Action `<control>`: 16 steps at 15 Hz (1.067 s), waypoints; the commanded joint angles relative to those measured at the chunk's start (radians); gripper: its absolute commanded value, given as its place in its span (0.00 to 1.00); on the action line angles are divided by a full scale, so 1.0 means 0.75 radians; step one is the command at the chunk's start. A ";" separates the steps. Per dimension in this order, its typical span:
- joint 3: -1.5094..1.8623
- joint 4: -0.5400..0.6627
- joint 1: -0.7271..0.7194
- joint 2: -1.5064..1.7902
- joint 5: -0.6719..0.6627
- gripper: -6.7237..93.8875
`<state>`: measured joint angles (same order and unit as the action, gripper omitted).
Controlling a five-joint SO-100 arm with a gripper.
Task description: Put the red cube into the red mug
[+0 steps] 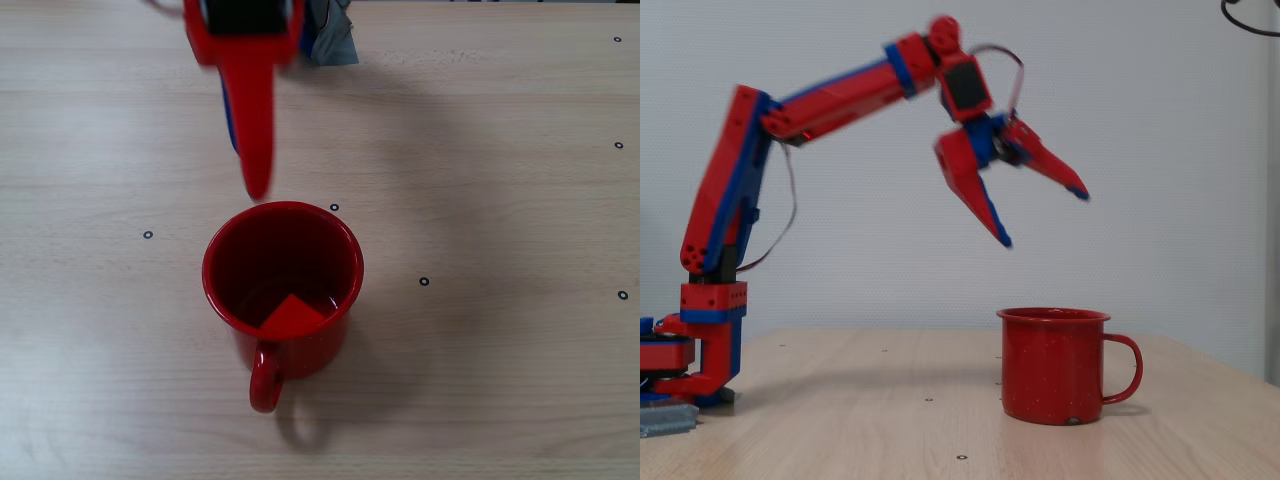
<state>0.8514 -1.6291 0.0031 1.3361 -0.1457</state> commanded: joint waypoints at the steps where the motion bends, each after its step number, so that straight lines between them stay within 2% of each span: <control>1: 0.067 0.049 0.039 0.315 -0.035 0.44; 3: 0.239 0.092 0.045 0.507 -0.031 0.36; 4: 0.323 0.102 0.041 0.603 -0.006 0.28; 5: 0.423 0.121 0.037 0.712 0.022 0.15; 6: 0.542 0.137 0.035 0.832 0.039 0.08; 9: 0.849 0.129 0.029 1.139 0.053 0.07; 11: 1.043 0.192 0.027 1.315 0.084 0.07; 14: 1.753 0.593 0.008 1.826 0.078 0.07; 16: 2.172 0.697 -0.002 2.098 0.127 0.07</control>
<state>2.4222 -1.1321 0.0138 2.8593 -0.0568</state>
